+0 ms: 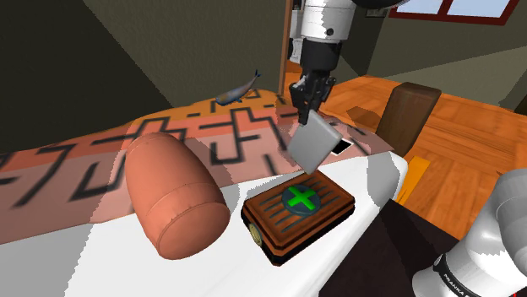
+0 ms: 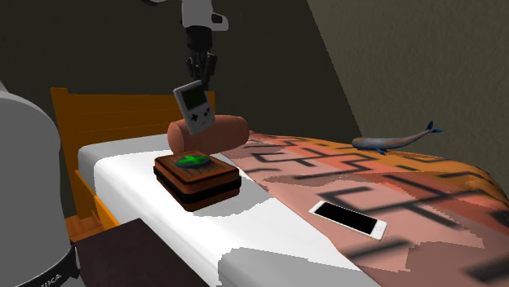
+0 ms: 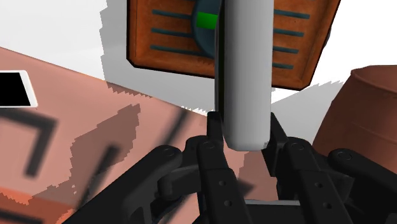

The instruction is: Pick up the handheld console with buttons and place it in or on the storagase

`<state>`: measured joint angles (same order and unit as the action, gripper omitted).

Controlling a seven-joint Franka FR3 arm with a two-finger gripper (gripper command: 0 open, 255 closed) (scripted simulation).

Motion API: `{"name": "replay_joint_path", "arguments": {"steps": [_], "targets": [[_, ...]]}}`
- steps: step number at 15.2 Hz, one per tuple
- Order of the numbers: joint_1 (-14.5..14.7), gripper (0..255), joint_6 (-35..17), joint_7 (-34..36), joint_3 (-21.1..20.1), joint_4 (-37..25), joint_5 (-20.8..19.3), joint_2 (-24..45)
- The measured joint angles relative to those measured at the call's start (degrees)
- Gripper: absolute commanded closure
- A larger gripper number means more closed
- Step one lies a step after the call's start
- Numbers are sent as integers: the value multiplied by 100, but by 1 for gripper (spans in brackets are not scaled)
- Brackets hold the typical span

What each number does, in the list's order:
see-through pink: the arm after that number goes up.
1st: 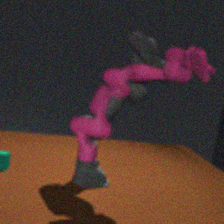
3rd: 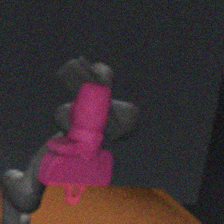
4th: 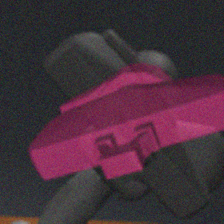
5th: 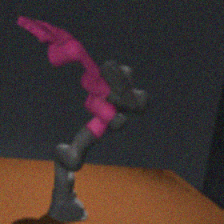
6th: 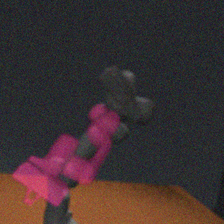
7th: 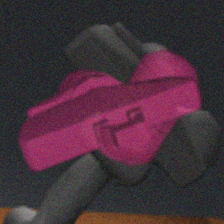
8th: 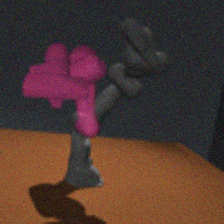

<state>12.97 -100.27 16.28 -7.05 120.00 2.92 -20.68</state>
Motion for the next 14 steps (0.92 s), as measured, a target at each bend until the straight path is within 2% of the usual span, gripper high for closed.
{"name": "replay_joint_path", "arguments": {"steps": [14], "targets": [[24, 255, -1075, 6, -47, 1067, 31, 10]]}}
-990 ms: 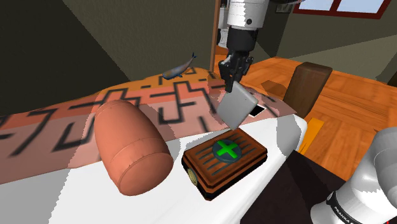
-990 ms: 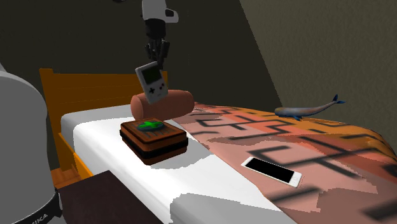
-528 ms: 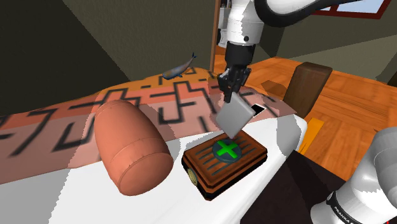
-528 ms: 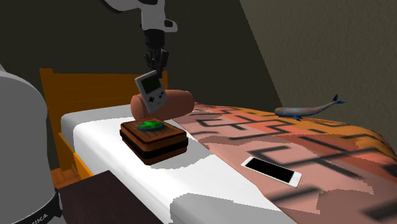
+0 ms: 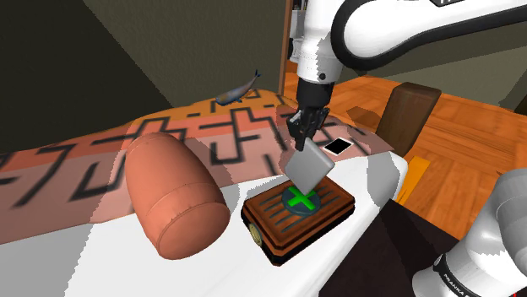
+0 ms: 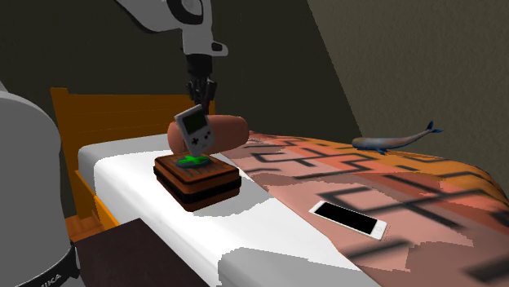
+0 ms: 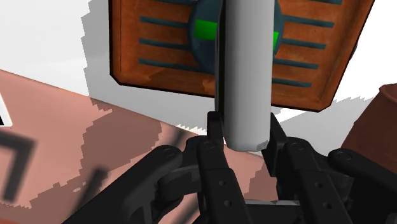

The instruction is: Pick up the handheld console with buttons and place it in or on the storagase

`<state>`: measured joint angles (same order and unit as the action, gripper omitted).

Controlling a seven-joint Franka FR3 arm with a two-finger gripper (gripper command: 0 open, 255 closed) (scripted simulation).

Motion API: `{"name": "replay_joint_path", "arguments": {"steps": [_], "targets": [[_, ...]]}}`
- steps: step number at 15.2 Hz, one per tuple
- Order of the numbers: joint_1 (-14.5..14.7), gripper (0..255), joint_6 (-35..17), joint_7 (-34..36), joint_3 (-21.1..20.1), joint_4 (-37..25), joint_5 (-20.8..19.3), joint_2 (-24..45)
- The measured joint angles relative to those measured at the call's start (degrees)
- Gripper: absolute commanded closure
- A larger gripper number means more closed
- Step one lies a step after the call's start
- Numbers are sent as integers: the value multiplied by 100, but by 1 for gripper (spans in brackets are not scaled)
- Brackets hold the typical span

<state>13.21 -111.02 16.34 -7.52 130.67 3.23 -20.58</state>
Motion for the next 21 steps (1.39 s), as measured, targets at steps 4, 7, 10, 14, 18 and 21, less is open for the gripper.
{"name": "replay_joint_path", "arguments": {"steps": [4, 7, 10, 14, 18, 21], "targets": [[11, 255, -345, 6, -14, 259, 3, 26], [9, 255, -432, 3, -16, 283, 8, 69], [5, 255, -436, -2, -12, 289, 5, 72], [3, 0, -410, -4, -10, 304, 1, 86], [4, 0, -410, -3, -12, 311, 1, 93], [1, 0, -12, -1, 3, -10, -3, 8]]}}
